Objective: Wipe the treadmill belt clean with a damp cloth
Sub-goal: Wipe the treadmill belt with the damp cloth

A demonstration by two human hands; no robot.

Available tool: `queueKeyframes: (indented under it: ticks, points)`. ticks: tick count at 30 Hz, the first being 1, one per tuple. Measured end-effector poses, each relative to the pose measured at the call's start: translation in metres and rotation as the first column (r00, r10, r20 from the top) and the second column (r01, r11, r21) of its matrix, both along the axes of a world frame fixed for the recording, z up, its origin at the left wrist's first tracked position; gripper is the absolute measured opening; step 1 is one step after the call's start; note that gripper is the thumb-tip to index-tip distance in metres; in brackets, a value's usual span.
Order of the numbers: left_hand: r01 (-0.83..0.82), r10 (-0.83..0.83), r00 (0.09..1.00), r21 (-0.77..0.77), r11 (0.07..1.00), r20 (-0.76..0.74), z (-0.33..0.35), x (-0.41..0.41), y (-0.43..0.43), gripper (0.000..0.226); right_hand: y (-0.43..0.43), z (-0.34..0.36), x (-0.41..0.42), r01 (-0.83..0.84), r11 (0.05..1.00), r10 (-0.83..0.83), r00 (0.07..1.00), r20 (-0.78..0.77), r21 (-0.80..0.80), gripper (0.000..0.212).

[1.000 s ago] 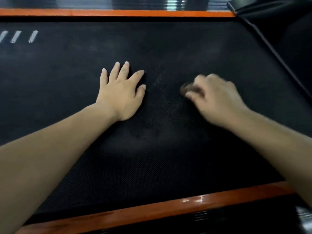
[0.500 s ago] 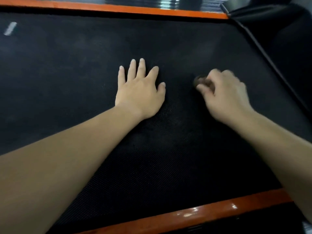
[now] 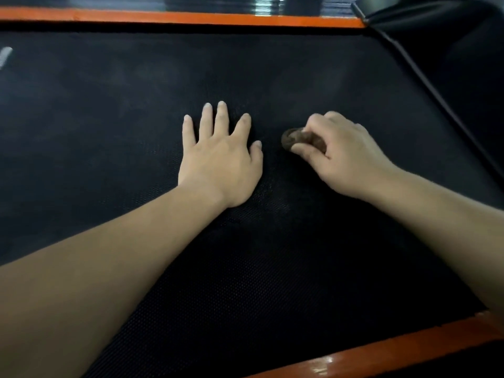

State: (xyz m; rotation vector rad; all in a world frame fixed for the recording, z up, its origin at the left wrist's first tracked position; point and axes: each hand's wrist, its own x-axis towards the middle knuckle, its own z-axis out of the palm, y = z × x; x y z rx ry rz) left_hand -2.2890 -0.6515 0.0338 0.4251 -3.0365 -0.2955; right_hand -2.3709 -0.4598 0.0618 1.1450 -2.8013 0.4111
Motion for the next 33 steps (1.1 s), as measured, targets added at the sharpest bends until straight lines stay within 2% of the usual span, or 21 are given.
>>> queueKeyframes:
  ticks: [2, 5, 6, 7, 9, 11, 12, 14, 17, 18, 21, 23, 24, 28, 29, 30, 33]
  points:
    - [-0.004, 0.004, 1.000, 0.010, 1.000, 0.003, 0.001, 0.000, 0.000, 0.061, -0.002, 0.004, -0.030, 0.081, 0.997, -0.080, 0.996, -0.045, 0.019, 0.026]
    - [-0.006, 0.006, 1.000, 0.025, 1.000, -0.007, 0.001, 0.000, 0.000, 0.060, -0.015, 0.007, -0.065, 0.336, 0.942, -0.335, 0.941, -0.042, 0.016, 0.026]
    - [-0.005, 0.006, 1.000, 0.021, 1.000, -0.011, 0.001, 0.000, 0.000, 0.060, -0.022, 0.004, -0.063, 0.350, 0.937, -0.348, 0.935, -0.071, 0.014, 0.028]
    - [-0.005, 0.005, 1.000, 0.017, 1.000, -0.013, 0.001, 0.000, 0.000, 0.060, -0.029, 0.001, -0.054, 0.317, 0.948, -0.315, 0.944, -0.094, 0.005, 0.029]
    - [-0.003, 0.004, 1.000, 0.007, 1.000, -0.020, 0.000, -0.001, -0.001, 0.060, -0.038, -0.004, -0.025, 0.121, 0.992, -0.124, 0.987, -0.106, -0.028, 0.031]
    - [-0.002, 0.001, 1.000, -0.002, 1.000, -0.029, 0.000, -0.001, 0.000, 0.061, -0.035, -0.003, -0.011, -0.055, 0.998, 0.055, 0.998, -0.016, -0.036, 0.030]
    - [-0.002, 0.002, 0.999, -0.004, 1.000, -0.033, -0.001, 0.000, 0.000, 0.061, -0.033, 0.001, -0.017, -0.079, 0.997, 0.079, 0.997, 0.011, -0.024, 0.030]
    - [0.001, -0.001, 0.999, 0.002, 1.000, -0.033, 0.000, 0.000, 0.000, 0.061, -0.032, 0.005, -0.049, 0.024, 1.000, -0.023, 0.999, -0.035, 0.014, 0.031]
    - [0.001, -0.001, 1.000, 0.014, 1.000, -0.031, 0.001, 0.000, 0.000, 0.061, -0.037, 0.007, -0.086, 0.299, 0.954, -0.296, 0.952, -0.085, 0.028, 0.035]
    - [0.001, -0.001, 0.999, 0.016, 1.000, -0.032, 0.001, -0.001, -0.001, 0.061, -0.042, 0.004, -0.084, 0.293, 0.956, -0.289, 0.953, -0.093, 0.032, 0.036]
    - [-0.003, 0.003, 0.999, 0.017, 1.000, -0.035, 0.001, -0.001, 0.000, 0.060, -0.049, -0.004, -0.050, 0.024, 1.000, -0.024, 0.998, -0.057, -0.014, 0.033]
    - [-0.005, 0.005, 1.000, 0.018, 1.000, -0.024, 0.001, -0.001, 0.000, 0.061, -0.043, -0.003, -0.045, -0.091, 0.996, 0.091, 0.996, -0.012, -0.023, 0.033]
    - [-0.005, 0.005, 1.000, 0.017, 1.000, -0.021, 0.002, 0.000, 0.000, 0.061, -0.043, -0.001, -0.055, -0.084, 0.996, 0.083, 0.996, -0.030, -0.011, 0.033]
    - [0.002, -0.001, 1.000, 0.020, 1.000, -0.025, 0.003, -0.001, -0.001, 0.061, -0.054, 0.008, -0.112, 0.281, 0.959, -0.283, 0.956, -0.077, -0.045, 0.034]
    - [0.003, -0.003, 1.000, 0.022, 1.000, -0.026, 0.003, -0.001, -0.001, 0.060, -0.060, 0.006, -0.114, 0.298, 0.953, -0.301, 0.950, -0.079, -0.048, 0.034]
    - [0.004, -0.003, 1.000, 0.024, 1.000, -0.027, 0.002, 0.000, -0.001, 0.060, -0.066, 0.003, -0.110, 0.247, 0.968, -0.251, 0.965, -0.082, -0.049, 0.032]
    - [-0.002, 0.003, 0.999, 0.014, 1.000, -0.039, 0.002, -0.001, -0.001, 0.059, -0.072, -0.001, -0.082, -0.040, 0.996, 0.038, 0.999, -0.022, -0.079, 0.029]
